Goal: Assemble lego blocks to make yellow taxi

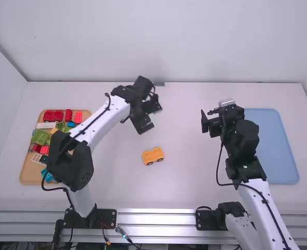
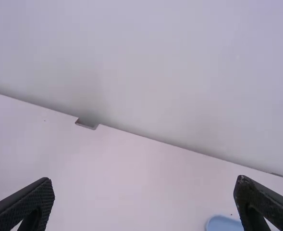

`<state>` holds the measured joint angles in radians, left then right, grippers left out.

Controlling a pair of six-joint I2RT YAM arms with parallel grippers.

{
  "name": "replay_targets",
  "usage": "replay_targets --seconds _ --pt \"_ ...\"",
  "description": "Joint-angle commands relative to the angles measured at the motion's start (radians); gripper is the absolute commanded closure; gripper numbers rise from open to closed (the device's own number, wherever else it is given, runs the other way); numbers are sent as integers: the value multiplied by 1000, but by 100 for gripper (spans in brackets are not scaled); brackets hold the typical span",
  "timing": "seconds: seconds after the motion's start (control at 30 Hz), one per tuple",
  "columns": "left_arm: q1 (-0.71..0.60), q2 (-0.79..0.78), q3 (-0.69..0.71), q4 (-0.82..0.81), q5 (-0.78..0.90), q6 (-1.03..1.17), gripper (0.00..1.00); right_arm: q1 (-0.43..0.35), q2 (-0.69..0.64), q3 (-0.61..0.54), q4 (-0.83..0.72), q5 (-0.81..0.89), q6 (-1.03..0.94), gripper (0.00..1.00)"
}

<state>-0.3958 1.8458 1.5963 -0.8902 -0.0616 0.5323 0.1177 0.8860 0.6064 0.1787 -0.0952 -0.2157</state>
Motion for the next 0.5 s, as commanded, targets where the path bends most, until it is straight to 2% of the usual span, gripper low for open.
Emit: replay_targets --seconds 0.0,0.07,0.27,0.37,0.47 --pt "131 -11 16 18 -174 -351 1 1 -10 -6 14 -10 6 1" --pt "243 -11 16 42 -214 -497 1 -1 -10 -6 33 -12 10 1" --pt "470 -11 -17 33 -212 -710 1 31 -10 -6 74 -11 8 1" --pt "556 -11 -40 31 -210 -726 1 42 -10 -6 92 -10 -22 1" --pt "638 -11 -60 21 -98 -713 1 40 -10 -6 110 -10 -27 1"
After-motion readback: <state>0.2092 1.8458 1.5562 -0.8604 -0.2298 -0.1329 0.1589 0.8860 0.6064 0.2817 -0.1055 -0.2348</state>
